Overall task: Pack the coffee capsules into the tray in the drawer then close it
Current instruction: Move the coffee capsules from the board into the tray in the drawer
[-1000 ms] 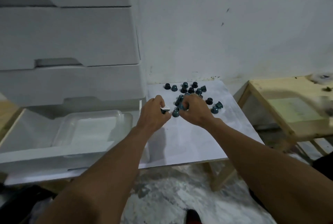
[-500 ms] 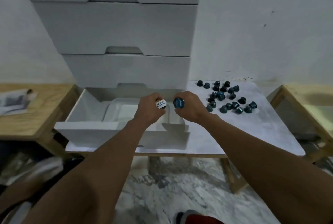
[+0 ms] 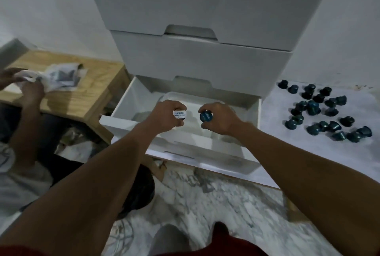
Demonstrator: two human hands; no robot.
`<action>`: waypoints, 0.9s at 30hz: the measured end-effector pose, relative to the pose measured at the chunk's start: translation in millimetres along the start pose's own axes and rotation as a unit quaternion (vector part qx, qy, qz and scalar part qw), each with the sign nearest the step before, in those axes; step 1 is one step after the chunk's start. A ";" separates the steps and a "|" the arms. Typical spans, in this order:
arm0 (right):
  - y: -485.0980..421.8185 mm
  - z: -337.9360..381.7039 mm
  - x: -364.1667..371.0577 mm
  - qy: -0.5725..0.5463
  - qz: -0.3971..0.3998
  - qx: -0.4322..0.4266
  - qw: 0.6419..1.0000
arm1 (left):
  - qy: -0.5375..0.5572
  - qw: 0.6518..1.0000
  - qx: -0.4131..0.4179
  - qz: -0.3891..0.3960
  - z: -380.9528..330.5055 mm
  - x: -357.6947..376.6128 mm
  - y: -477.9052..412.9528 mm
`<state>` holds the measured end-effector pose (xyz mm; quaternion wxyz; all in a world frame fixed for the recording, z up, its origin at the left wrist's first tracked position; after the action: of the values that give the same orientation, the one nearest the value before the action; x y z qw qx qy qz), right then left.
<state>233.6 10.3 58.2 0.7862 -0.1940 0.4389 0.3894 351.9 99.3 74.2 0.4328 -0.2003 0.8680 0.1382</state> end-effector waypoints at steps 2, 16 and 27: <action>-10.8 1.6 14.0 -0.004 0.017 0.002 1.000 | -0.002 1.000 -0.004 0.027 17.2 2.0 -8.1; -53.2 -0.5 79.0 -0.038 0.083 0.152 0.984 | -0.131 0.944 0.149 0.262 69.3 43.1 -68.4; -54.1 -10.1 102.7 -0.027 0.143 0.173 0.974 | -0.184 0.900 0.199 0.343 83.6 71.7 -65.2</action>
<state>302.5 15.6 -35.6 0.7558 0.0201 0.5015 0.4206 401.5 60.0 -37.0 0.5415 0.2285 0.7973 0.1371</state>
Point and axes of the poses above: each hand's wrist, its own y-axis away from the middle knuckle, its own x-axis out of the palm, z = x × y, the point moved 10 cm from there along -y, towards the middle knuckle, and after that the axes turned 4 degrees about -z, right-handed, at the moved point
